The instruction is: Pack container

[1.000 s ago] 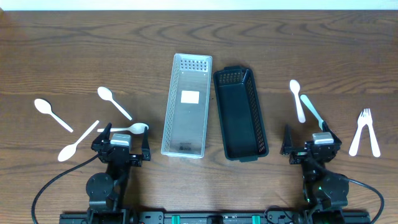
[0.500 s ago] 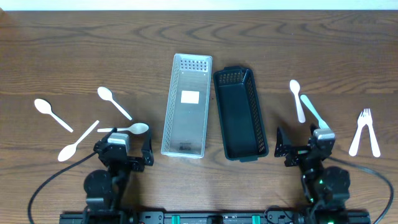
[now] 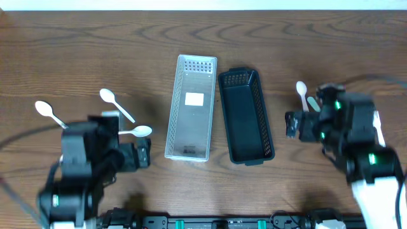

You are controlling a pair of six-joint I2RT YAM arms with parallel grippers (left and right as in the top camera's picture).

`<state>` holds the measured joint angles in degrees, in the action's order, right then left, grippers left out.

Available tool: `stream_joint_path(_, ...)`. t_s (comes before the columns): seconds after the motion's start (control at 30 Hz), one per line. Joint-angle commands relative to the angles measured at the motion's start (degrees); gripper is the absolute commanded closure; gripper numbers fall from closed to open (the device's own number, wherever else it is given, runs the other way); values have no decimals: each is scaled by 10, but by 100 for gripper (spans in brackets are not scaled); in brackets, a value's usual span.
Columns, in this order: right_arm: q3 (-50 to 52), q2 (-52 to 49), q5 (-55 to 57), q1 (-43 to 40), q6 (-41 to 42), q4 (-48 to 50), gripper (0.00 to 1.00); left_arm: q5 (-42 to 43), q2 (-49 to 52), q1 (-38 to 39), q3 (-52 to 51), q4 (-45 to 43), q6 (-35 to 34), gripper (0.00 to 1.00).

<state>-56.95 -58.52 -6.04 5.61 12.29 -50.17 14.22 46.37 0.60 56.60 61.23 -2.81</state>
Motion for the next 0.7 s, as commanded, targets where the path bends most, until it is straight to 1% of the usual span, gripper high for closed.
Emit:
stream_joint_path(0.0, -25, -66, -9, 4, -12, -7, 1, 0, 76, 2, 30, 16, 5, 2)
stream_joint_path(0.03, -25, -83, -9, 4, -12, -7, 1, 0, 93, 2, 30, 16, 5, 2)
stream_joint_path(0.07, -25, -102, -9, 4, -17, -9, 5, 0, 111, 2, 30, 18, 5, 2)
stream_joint_path(0.1, -25, -118, -9, 4, -17, -10, 13, 0, 125, 2, 30, 18, 5, 2)
stream_joint_path(0.13, -24, -135, -9, 4, -17, -11, 22, 0, 137, 2, 30, 19, 5, 1)
stream_joint_path(0.23, -23, -176, -9, 4, -16, -11, 63, -1, 165, 2, 30, 16, 7, 16)
stream_joint_path(0.27, -23, -189, -10, 5, -16, -13, 70, -1, 171, 2, 30, 15, 11, 23)
stream_joint_path(0.33, -23, -213, -12, 7, -16, -19, 82, -1, 180, 2, 30, 14, 17, 29)
stream_joint_path(0.43, -23, -244, -28, 18, -16, -26, 96, -1, 186, 2, 30, 15, 17, 39)
stream_joint_path(0.47, -22, -254, -36, 24, -16, -26, 99, -1, 186, 2, 30, 15, 17, 45)
stream_joint_path(0.53, -22, -271, -50, 39, -17, -26, 99, -1, 186, 2, 30, 15, 17, 56)
stream_joint_path(0.57, -22, -277, -50, 46, -16, -26, 99, -1, 186, 2, 30, 15, 17, 60)
stream_joint_path(0.67, -22, -294, -53, 75, -16, -25, 99, -1, 186, 2, 30, 15, 17, 75)
